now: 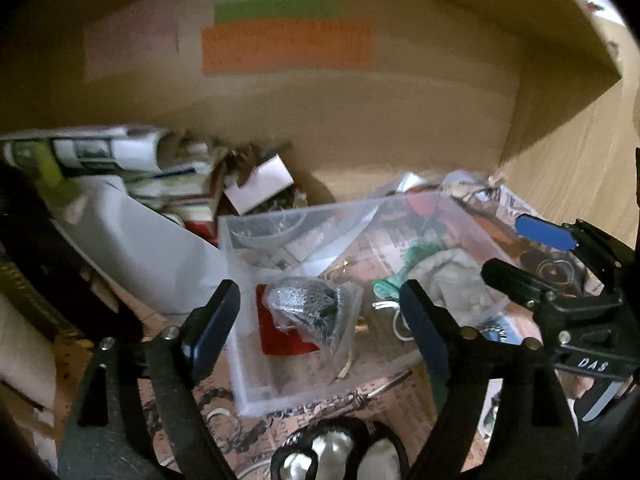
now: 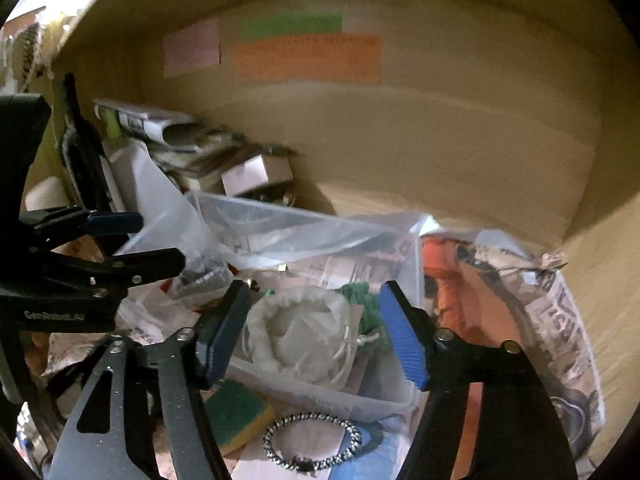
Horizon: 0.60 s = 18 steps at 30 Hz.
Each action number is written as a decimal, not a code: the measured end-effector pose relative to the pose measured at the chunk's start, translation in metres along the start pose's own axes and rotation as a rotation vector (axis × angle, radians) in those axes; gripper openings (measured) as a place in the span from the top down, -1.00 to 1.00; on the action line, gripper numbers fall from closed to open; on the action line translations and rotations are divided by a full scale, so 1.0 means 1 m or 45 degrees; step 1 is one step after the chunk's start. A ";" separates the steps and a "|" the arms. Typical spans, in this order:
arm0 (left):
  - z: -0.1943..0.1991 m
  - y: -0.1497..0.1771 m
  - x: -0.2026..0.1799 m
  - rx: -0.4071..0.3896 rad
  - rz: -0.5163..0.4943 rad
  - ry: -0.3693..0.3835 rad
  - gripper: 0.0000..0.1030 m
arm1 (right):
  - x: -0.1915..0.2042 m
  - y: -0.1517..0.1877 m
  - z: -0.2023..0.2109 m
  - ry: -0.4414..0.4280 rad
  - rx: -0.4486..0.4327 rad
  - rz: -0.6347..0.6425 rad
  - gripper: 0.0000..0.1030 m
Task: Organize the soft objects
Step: 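Drop the grey bagged item into the box while the right tool drops the white cloth in, then grasp the black-strapped white cap with the left tool while the right grasps the yellow floral scrunchie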
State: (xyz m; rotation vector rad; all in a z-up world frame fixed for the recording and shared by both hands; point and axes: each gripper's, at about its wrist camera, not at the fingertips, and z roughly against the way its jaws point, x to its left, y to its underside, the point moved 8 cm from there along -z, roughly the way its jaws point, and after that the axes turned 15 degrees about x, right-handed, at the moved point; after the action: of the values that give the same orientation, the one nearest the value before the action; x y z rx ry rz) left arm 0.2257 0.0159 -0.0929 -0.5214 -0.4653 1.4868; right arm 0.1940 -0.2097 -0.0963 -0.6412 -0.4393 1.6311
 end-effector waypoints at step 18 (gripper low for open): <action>0.049 0.080 -0.005 -0.065 0.008 0.007 -0.96 | 0.009 0.061 0.065 -0.010 -0.100 -0.076 -0.62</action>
State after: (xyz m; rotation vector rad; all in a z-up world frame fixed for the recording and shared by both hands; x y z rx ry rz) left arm 0.1323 0.0140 -0.1007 -0.5669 -0.4988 1.4821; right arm 0.1047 -0.2056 -0.0851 -0.6739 -0.5258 1.5664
